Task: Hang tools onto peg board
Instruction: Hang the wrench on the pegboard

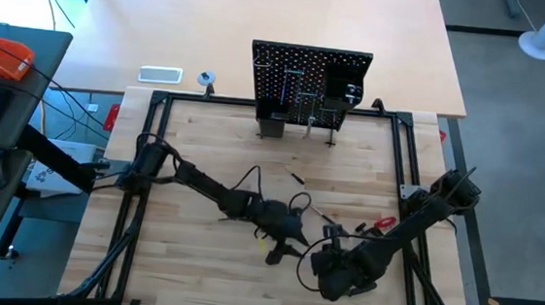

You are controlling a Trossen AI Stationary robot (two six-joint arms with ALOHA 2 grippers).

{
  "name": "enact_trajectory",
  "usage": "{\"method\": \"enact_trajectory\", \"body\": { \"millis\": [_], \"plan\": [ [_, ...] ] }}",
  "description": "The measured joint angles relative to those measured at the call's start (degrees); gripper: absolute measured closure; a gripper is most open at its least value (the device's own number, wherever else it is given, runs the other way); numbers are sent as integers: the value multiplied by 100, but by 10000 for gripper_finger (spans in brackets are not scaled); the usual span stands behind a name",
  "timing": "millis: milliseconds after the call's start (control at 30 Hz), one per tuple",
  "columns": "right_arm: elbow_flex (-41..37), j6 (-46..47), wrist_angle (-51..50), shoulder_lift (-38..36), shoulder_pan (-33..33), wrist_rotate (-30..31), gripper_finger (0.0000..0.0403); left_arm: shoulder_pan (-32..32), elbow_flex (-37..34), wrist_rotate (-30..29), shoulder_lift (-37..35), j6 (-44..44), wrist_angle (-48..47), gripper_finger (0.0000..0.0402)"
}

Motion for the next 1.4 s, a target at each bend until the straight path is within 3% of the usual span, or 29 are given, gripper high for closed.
{"method": "enact_trajectory", "body": {
  "millis": [400,933,1100,1300,1400],
  "plan": [
    [409,-717,-95,0,-114,240,382,255,0,1383,-2,-549,144,224],
    [412,-1582,323,-2,-387,311,382,334,20,1565,-22,-792,-375,239],
    [412,-1786,409,-2,-385,430,381,373,20,1867,-22,-790,-358,282],
    [413,-1802,456,-9,-380,596,371,406,5,1961,-16,-703,-464,379],
    [430,-1798,500,-26,-378,593,377,425,0,1933,1,-588,-436,392]
  ]
}}
